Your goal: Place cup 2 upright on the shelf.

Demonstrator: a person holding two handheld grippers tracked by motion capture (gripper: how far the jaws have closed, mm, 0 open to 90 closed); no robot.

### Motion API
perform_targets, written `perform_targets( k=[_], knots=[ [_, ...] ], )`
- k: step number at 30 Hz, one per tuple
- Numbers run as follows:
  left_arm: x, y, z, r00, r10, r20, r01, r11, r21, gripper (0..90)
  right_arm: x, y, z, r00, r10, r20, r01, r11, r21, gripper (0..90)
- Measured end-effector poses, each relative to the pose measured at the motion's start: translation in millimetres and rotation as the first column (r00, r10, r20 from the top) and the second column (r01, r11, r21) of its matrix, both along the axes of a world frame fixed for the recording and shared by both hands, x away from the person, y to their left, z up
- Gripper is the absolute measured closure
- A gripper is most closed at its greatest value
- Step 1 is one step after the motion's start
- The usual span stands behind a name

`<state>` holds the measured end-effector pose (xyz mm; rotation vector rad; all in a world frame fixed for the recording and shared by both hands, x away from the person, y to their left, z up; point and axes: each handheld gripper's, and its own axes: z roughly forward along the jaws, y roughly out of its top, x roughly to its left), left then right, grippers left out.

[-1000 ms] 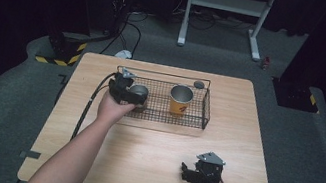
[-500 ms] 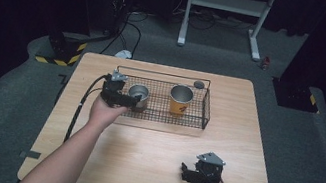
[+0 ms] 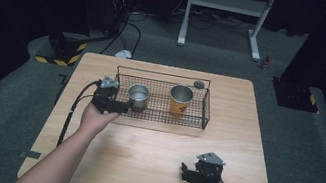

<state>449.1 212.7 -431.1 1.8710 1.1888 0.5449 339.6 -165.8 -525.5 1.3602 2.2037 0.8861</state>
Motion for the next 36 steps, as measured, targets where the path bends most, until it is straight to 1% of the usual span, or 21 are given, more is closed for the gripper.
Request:
perform_targets(
  k=[4,6,7,9,10,11,13,14,15,16,18,19,22,23,24,26,28,30,33,35,36],
  knots=[
    [-9.8,6.2,0.7,0.9998,-0.007,0.019,0.007,0.9998,-0.016,11.5,0.0,0.0,0.0,1.0,0.0,0.0,0.0,1.0,0.0,9.1],
    [-15.1,9.2,0.2,0.9995,-0.01,0.029,0.01,0.9999,-0.005,11.5,0.0,0.0,0.0,1.0,0.0,0.0,0.0,1.0,0.0,9.1],
    [-15.1,9.2,0.2,0.9995,-0.01,0.029,0.01,0.9999,-0.005,11.5,0.0,0.0,0.0,1.0,0.0,0.0,0.0,1.0,0.0,9.1],
    [-22.6,14.4,-1.6,0.9995,-0.012,0.03,0.012,0.9999,0.006,11.5,0.0,0.0,0.0,1.0,0.0,0.0,0.0,1.0,0.0,9.1],
    [-22.6,14.4,-1.6,0.9995,-0.012,0.03,0.012,0.9999,0.006,11.5,0.0,0.0,0.0,1.0,0.0,0.0,0.0,1.0,0.0,9.1],
    [-27.5,18.1,-3.6,0.9998,-0.004,0.018,0.005,1.0,-0.003,11.3,0.0,0.1,0.0,1.0,0.0,0.0,0.0,1.0,0.0,9.1],
    [-29.6,19.2,-4.4,0.9999,-0.006,0.014,0.006,1.0,-0.002,10.9,0.0,0.0,0.0,1.0,0.0,0.0,0.0,1.0,0.0,9.1],
    [-33.0,21.3,-5.7,0.9999,-0.011,0.013,0.011,0.9999,0.01,10.9,0.0,0.0,0.0,1.0,0.0,0.0,0.0,1.0,0.0,9.1],
    [-38.7,23.6,-7.9,0.9999,-0.012,0.008,0.012,0.9999,0.011,10.3,0.0,0.0,0.0,1.0,0.0,0.0,0.0,1.0,0.0,9.1],
    [-38.7,23.6,-7.9,0.9999,-0.012,0.008,0.012,0.9999,0.011,9.8,0.0,0.0,0.0,1.0,0.0,0.0,0.0,1.0,0.0,9.1],
    [-49.2,28.0,-12.5,0.9999,-0.013,-0.006,0.013,0.9999,0.008,8.7,0.0,0.0,0.0,1.0,0.0,0.0,0.0,1.0,0.0,9.1],
    [-49.2,28.0,-12.5,0.9999,-0.013,-0.006,0.013,0.9999,0.008,8.6,0.0,0.1,0.0,1.0,-0.001,0.0,0.001,1.0,0.0,9.1],
    [-63.1,34.0,-18.6,0.9998,-0.018,-0.01,0.018,0.9998,0.01,7.5,0.0,0.0,0.0,1.0,0.0,0.0,0.0,1.0,0.0,9.1],
    [-63.1,34.0,-18.6,0.9998,-0.018,-0.01,0.018,0.9998,0.01,7.2,0.0,0.0,0.0,1.0,0.0,0.0,0.0,1.0,0.0,9.1],
    [-70.1,36.5,-21.6,0.9996,-0.02,-0.019,0.02,0.9998,0.009,6.7,-0.1,0.1,0.0,1.0,-0.001,0.0,0.001,1.0,0.0,9.1],
    [-78.1,39.0,-25.1,0.9995,-0.024,-0.021,0.024,0.9997,0.007,6.3,-0.1,0.1,0.0,1.0,-0.001,0.0,0.001,1.0,0.0,9.1],
    [-80.9,39.6,-26.7,0.9994,-0.024,-0.024,0.024,0.9997,0.007,5.7,-0.1,0.1,0.0,1.0,0.0,0.0,0.0,1.0,0.0,9.1],
    [-91.6,43.0,-33.4,0.9986,-0.041,-0.035,0.041,0.9992,0.004,5.6,0.0,0.1,0.0,1.0,-0.001,0.0,0.001,1.0,0.0,9.1],
    [-99.4,45.0,-41.0,0.9975,-0.048,-0.051,0.048,0.9988,-0.005,5.7,-0.1,0.1,0.0,1.0,-0.001,0.0,0.001,1.0,0.0,9.1],
    [-101.4,45.4,-44.1,0.9973,-0.048,-0.055,0.049,0.9988,0.003,5.7,-0.1,0.1,0.0,1.0,0.0,0.0,0.0,1.0,0.0,9.1],
    [-104.4,46.5,-51.2,0.996,-0.052,-0.073,0.053,0.9985,0.015,5.7,-0.1,0.2,-0.1,1.0,-0.001,0.002,0.001,1.0,0.0,9.1]
  ],
)
